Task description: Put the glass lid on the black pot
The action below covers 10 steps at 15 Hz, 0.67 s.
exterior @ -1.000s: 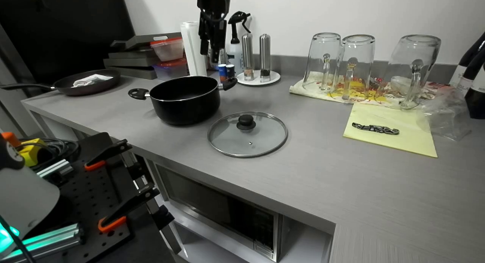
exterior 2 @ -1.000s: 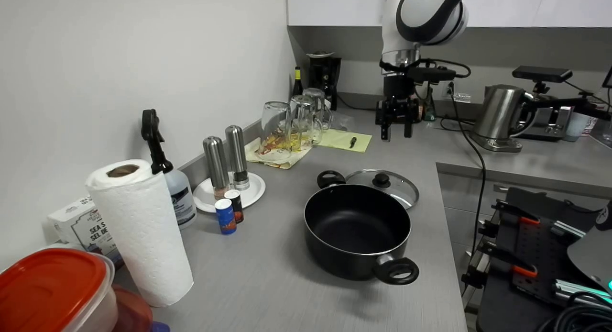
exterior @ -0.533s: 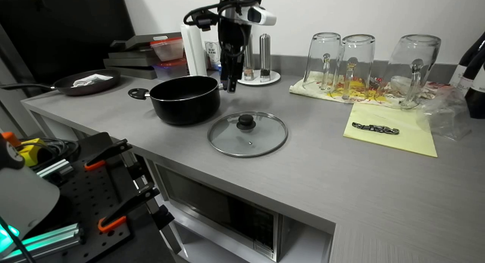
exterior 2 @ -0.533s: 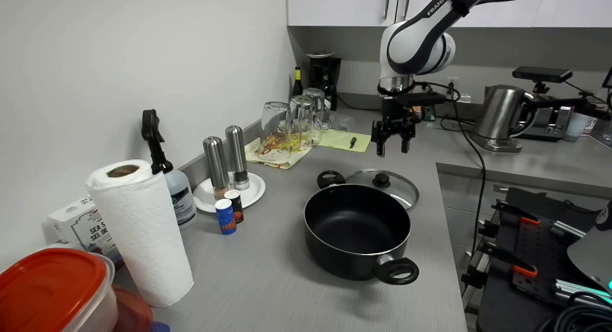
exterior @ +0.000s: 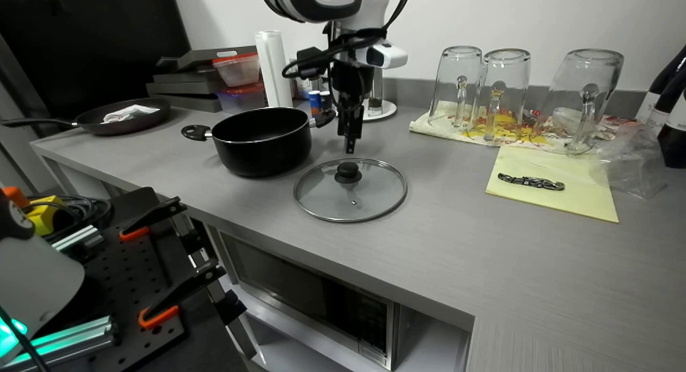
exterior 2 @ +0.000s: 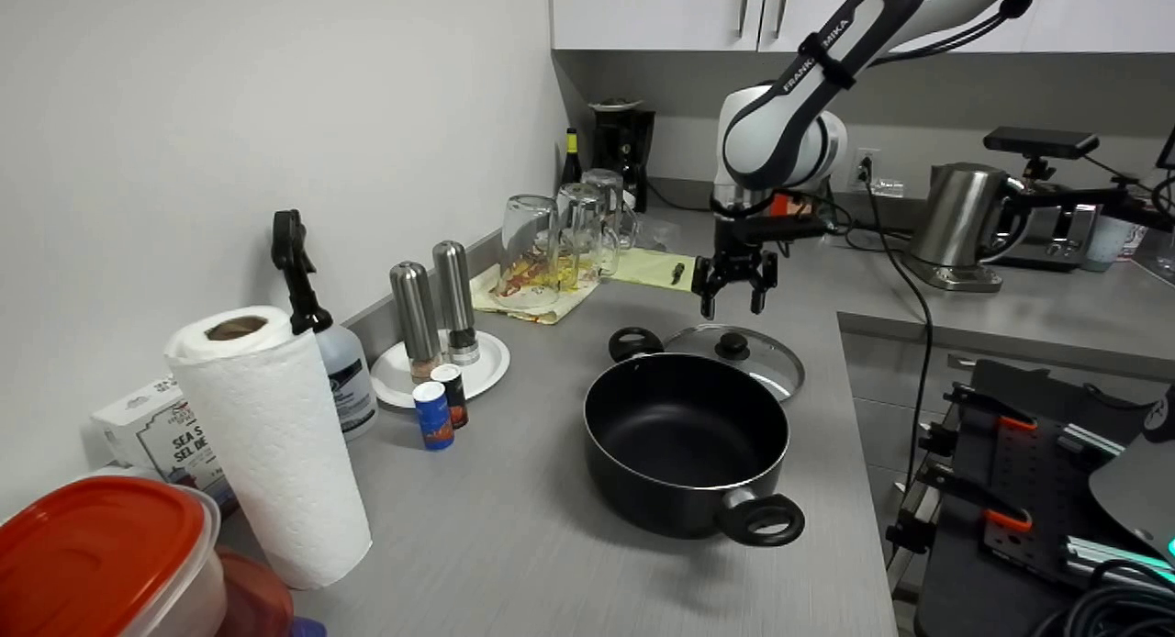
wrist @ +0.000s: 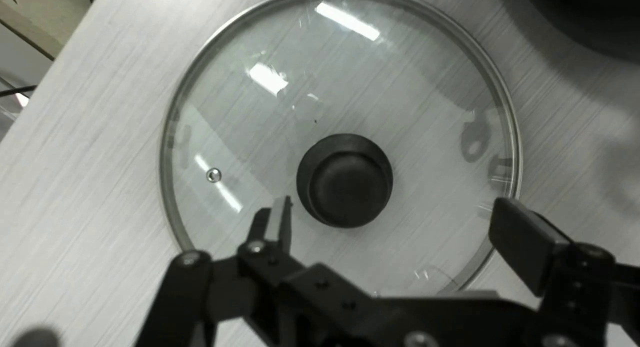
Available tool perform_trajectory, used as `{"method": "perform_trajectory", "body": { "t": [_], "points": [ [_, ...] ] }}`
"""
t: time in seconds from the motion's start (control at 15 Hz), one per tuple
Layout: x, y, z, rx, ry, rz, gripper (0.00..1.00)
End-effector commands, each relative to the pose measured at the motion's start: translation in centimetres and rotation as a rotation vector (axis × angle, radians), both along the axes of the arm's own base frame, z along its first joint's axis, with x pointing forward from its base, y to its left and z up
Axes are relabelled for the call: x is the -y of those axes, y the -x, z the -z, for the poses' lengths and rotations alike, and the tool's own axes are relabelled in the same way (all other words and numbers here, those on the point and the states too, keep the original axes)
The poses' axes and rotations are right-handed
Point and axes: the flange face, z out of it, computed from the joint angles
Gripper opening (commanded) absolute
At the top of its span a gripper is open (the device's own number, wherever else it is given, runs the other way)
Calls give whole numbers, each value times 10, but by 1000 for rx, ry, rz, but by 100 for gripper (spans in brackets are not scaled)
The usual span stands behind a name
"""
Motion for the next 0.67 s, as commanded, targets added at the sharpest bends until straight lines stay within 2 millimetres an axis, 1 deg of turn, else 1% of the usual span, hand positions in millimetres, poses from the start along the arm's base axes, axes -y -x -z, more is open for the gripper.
{"method": "perform_trajectory", "body": {
  "t": [0.0,0.27,0.6],
  "points": [
    [6,-11,19,24,23,64,100],
    [13,-6,35,17,28,95,100],
    [15,2,40,7,20,102,100]
  ]
}}
